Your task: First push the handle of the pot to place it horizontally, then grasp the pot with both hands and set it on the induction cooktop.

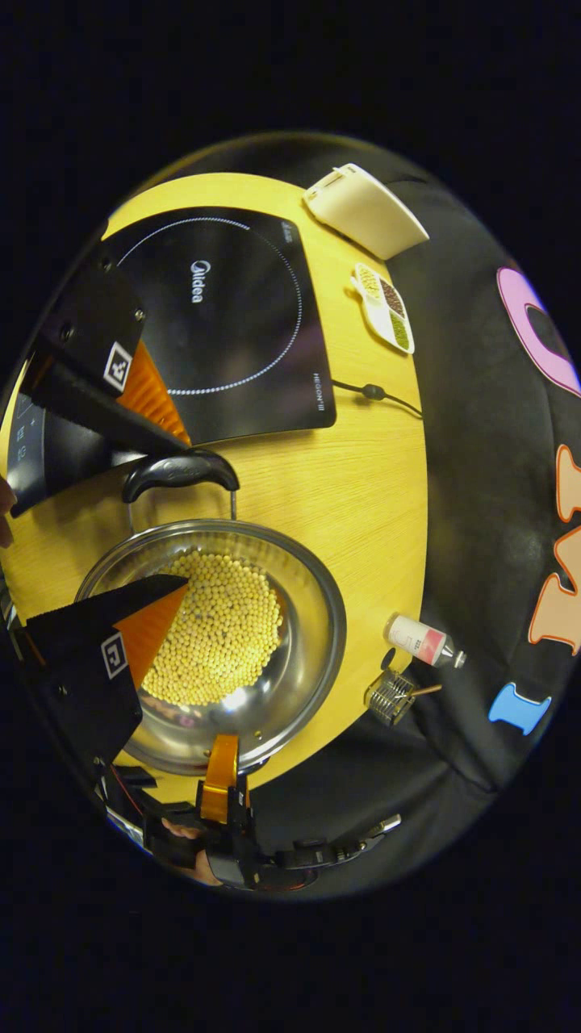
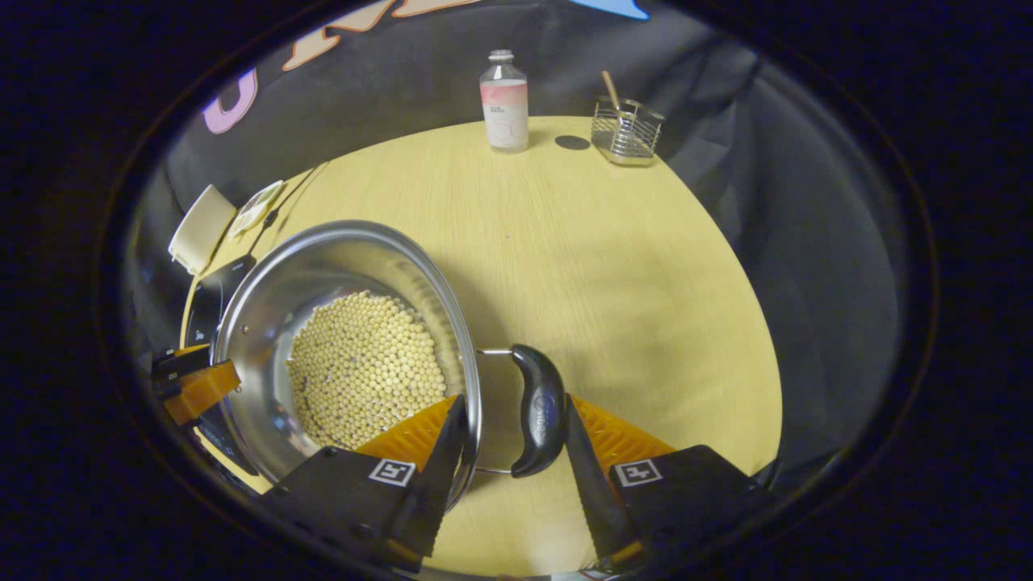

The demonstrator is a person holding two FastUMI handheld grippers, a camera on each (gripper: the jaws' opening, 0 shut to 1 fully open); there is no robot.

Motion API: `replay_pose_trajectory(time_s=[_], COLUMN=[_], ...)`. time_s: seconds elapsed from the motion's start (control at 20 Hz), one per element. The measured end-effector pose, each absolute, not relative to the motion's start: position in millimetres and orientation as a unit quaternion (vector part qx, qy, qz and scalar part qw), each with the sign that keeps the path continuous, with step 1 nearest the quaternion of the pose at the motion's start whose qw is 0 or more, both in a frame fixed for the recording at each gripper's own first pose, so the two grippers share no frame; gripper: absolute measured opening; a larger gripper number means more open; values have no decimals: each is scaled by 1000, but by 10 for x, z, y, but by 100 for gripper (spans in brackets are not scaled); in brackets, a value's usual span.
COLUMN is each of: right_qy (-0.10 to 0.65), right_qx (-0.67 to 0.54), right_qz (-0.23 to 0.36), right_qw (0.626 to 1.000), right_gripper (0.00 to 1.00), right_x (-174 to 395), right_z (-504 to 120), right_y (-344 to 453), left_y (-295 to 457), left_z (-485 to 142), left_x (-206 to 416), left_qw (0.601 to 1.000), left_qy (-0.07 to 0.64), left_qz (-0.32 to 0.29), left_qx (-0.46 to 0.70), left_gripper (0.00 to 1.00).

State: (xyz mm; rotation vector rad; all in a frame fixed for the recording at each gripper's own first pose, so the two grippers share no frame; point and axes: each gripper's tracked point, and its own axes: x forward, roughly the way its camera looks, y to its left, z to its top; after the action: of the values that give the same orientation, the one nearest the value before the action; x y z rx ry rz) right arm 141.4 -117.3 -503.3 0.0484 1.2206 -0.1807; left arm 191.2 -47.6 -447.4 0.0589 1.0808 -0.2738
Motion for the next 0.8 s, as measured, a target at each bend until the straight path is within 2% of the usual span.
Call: replay_pose_trajectory(time_s=[0.1,0.2,0.3,0.4,0.45,0.5,0.6,0.8], right_qy=[575,574,575,576,577,573,573,573], right_qx=[29,27,36,46,43,41,41,65], right_qz=[-74,-74,-75,-79,-79,-79,-80,-88], right_qw=[815,815,814,812,812,815,815,812], right_gripper=[75,65,65,60,56,54,50,34], right_x=[1455,1466,1510,1509,1502,1529,1510,1517], right_z=[-5081,-5080,-5103,-5097,-5093,-5123,-5081,-5060], right_y=[-1163,-1225,-1314,-1315,-1312,-1323,-1325,-1301], left_y=[-512,-585,-603,-565,-525,-503,-530,-547], left_z=[-4569,-4657,-4756,-4854,-4881,-4873,-4917,-4900], left_x=[1921,1957,1940,1973,1987,2010,2027,2021], left_qw=[841,837,829,826,826,826,827,818], left_qy=[524,531,544,550,551,552,554,567], left_qz=[-130,-129,-127,-116,-109,-107,-99,-89], left_qx=[33,33,30,38,42,37,17,-25], left_gripper=[92,92,91,86,88,72,67,59])
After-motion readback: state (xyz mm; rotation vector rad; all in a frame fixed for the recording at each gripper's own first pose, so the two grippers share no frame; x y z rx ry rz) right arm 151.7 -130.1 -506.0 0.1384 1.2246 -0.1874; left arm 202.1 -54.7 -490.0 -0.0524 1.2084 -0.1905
